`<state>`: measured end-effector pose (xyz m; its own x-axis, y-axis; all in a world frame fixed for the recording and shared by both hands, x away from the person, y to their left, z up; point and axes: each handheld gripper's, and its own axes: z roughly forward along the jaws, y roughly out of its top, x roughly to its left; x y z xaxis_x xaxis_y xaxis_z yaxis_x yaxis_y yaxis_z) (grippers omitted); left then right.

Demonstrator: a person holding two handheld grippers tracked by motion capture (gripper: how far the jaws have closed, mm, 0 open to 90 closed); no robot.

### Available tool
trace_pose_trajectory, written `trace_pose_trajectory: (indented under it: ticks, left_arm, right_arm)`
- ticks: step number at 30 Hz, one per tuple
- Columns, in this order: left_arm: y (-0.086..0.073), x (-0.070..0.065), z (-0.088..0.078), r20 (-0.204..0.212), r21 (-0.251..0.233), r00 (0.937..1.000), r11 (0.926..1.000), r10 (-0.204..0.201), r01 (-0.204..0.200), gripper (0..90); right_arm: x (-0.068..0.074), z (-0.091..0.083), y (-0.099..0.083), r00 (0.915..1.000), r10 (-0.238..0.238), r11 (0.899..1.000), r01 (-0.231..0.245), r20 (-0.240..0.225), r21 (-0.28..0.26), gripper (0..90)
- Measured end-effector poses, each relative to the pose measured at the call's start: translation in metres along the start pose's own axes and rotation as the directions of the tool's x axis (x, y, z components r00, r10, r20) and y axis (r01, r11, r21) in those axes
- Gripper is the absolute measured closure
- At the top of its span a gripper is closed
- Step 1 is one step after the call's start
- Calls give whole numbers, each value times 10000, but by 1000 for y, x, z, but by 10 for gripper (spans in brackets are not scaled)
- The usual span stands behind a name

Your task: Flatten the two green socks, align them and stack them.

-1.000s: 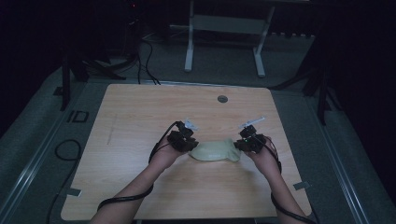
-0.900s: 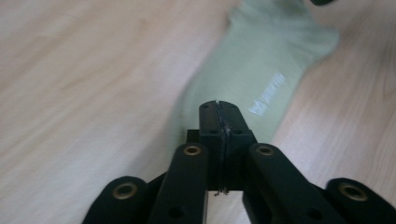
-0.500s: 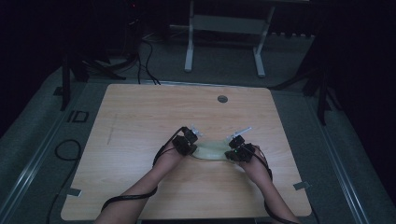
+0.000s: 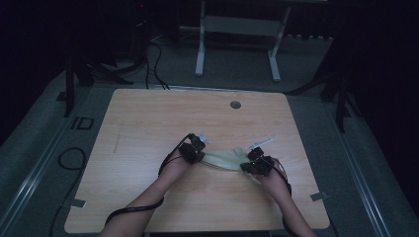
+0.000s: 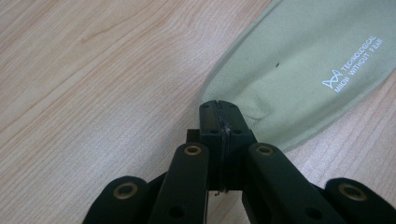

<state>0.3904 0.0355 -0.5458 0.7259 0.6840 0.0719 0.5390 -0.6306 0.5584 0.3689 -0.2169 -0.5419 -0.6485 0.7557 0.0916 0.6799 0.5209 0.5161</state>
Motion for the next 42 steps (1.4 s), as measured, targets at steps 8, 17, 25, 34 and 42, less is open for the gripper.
trace_pose_trajectory:
  ticks: [8,17,25,34,42]
  left_arm:
    - [-1,-3,-7,618,-548,9980,9983,-153,187,734]
    - [2,-17,-24,1278,-1245,9918,9922,98,63,240]
    - [-9,-11,-23,1975,-1891,9803,9812,2,380,20]
    - [-26,-1,-31,1867,-2130,9820,9745,-301,703,20]
    - [-50,8,-38,1599,-2072,9854,9740,-591,921,17]
  right_arm:
    - [3,0,4,9998,-30,9997,35,-220,238,768]
    - [3,-16,13,9986,-204,9981,175,-479,-595,443]
    - [-3,-24,12,9990,-92,9895,27,-447,-1444,188]
    - [-12,-27,2,9995,-320,9723,311,-1,-2318,140]
    - [-23,-35,-12,9980,-561,9514,622,287,-3017,128]
